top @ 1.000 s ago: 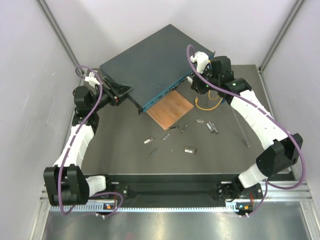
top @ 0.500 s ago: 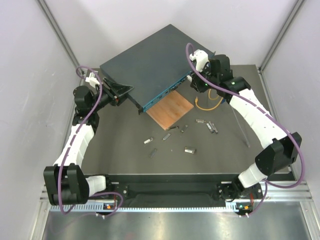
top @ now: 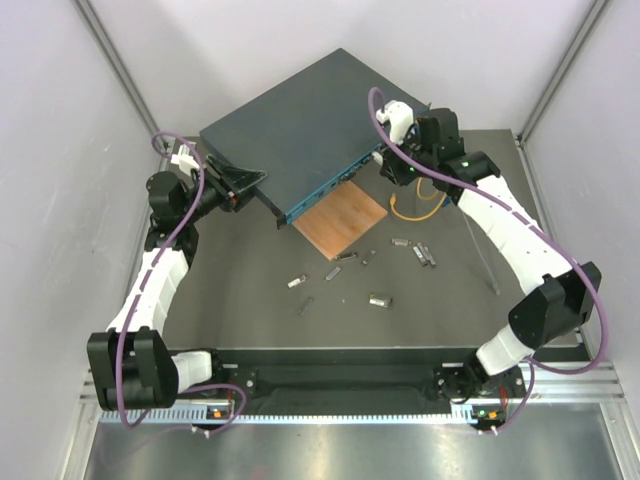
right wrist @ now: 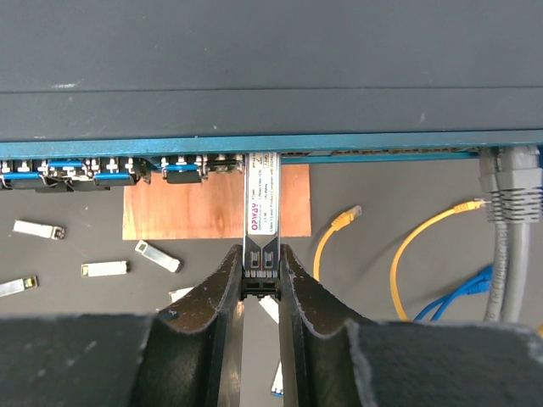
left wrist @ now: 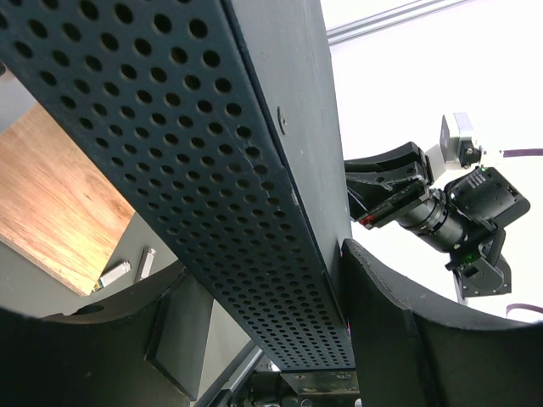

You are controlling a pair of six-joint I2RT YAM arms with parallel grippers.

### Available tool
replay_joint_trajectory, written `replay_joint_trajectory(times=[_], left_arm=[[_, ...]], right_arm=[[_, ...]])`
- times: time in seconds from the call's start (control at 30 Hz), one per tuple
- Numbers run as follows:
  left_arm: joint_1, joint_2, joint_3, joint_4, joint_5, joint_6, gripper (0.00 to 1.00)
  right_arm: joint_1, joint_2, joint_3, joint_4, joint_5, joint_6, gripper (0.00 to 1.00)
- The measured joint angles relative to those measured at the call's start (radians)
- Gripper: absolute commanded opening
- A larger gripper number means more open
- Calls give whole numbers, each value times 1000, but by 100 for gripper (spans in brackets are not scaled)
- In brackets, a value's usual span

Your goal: Insert the plug into the switch port

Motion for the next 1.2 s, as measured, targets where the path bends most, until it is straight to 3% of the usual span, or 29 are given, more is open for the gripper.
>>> replay_joint_trajectory(times=[1.2], left_arm=[[0, -1, 2, -14, 0, 7, 0]], right_arm=[[-18, -8, -10, 38, -37, -50, 0]])
